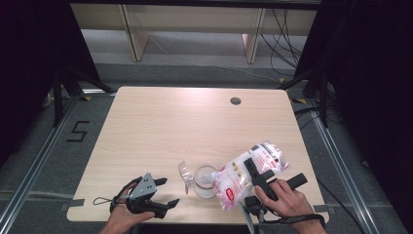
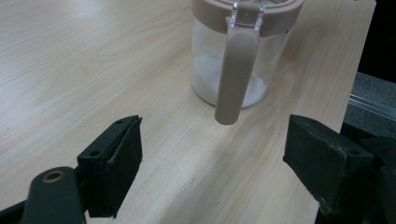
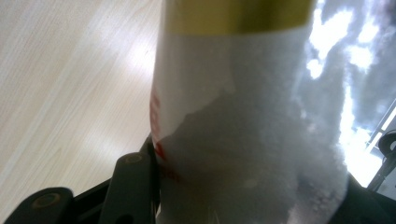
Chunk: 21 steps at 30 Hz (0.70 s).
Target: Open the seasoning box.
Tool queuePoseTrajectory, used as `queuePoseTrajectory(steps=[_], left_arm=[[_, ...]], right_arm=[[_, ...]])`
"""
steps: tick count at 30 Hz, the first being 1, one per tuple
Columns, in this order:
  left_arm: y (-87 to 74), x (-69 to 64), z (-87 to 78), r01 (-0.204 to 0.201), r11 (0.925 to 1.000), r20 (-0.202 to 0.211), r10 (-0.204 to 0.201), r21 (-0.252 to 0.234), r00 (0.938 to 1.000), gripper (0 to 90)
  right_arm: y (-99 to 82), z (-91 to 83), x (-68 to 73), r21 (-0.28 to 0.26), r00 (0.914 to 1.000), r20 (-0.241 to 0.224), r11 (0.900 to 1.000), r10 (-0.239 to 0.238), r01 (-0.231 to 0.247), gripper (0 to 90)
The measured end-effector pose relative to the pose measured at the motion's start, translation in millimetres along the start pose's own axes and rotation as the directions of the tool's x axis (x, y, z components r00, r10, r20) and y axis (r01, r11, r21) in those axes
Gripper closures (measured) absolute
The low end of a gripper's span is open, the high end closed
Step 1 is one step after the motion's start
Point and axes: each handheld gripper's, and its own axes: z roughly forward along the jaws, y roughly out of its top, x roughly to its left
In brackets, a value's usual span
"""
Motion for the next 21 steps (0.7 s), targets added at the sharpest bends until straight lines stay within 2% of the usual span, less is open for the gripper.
queuePoseTrajectory(steps=[1, 2, 3, 5, 6, 9, 10, 13, 14, 15, 17, 21], left_arm=[[0.1, 0.4, -0.2, -0.004, 1.0, -0.001, 0.004, 0.004, 1.0, 18.9], [0.2, 0.7, -0.3, -0.006, 1.0, -0.002, 0.006, 0.006, 1.0, 18.9], [0.4, 0.5, -0.7, -0.01, 0.9999, -0.005, 0.01, 0.005, 0.9999, 18.9], [0.2, 1.9, -1.1, -0.029, 0.9993, -0.014, 0.03, 0.023, 0.9995, 18.9], [0.1, 0.5, -0.2, -0.006, 1.0, -0.003, 0.006, 0.004, 1.0, 18.9], [-0.1, 0.3, 0.0, 0.001, 1.0, -0.001, -0.001, -0.002, 1.0, 18.9], [-0.2, 0.0, 0.1, 0.001, 1.0, -0.006, -0.001, -0.006, 1.0, 18.9], [-0.1, 0.9, -0.4, -0.011, 0.9999, -0.005, 0.011, 0.008, 0.9999, 18.9], [-0.1, 0.8, -0.5, -0.013, 0.9999, -0.008, 0.013, 0.009, 0.9999, 18.9], [-0.1, 1.0, -0.5, -0.013, 0.9999, -0.008, 0.013, 0.009, 0.9999, 18.9], [0.1, 0.9, -0.3, -0.006, 1.0, -0.002, 0.006, 0.005, 1.0, 18.9], [-0.2, 0.4, 0.1, -0.004, 1.0, -0.006, 0.004, 0.003, 1.0, 18.9]], right_arm=[[-0.9, 0.4, -1.5, -0.008, 0.9997, 0.005, 0.9997, -0.023, 0.024, 54.5], [-0.9, 0.3, -1.5, -0.008, 0.9997, 0.004, 0.9996, -0.026, 0.026, 54.5], [-0.1, 0.2, 0.1, 0.001, 1.0, 0.0, 1.0, -0.001, 0.001, 54.5], [0.2, -0.1, 0.3, 0.001, 1.0, -0.002, 1.0, -0.007, 0.007, 54.5], [-0.5, 1.0, -1.3, -0.008, 0.9992, 0.003, 0.9992, -0.04, 0.04, 54.5], [1.6, 0.9, 1.6, -0.002, 0.9999, -0.005, 0.9999, -0.014, 0.014, 54.6], [1.1, 2.0, -0.2, -0.013, 0.999, 0.002, 0.9989, -0.045, 0.045, 54.6], [1.6, 1.5, -1.2, -0.013, 0.999, -0.005, 0.9989, -0.044, 0.044, 54.6], [1.9, 0.7, -0.2, -0.005, 0.9998, 0.0, 0.9998, -0.021, 0.021, 54.6], [1.8, 0.7, -0.4, -0.005, 0.9998, 0.003, 0.9998, -0.019, 0.019, 54.6], [1.1, 0.9, -1.5, -0.006, 0.9992, 0.001, 0.9992, -0.04, 0.04, 54.6], [-0.2, 0.7, -1.6, -0.004, 0.9991, -0.002, 0.9991, -0.042, 0.042, 54.7]])
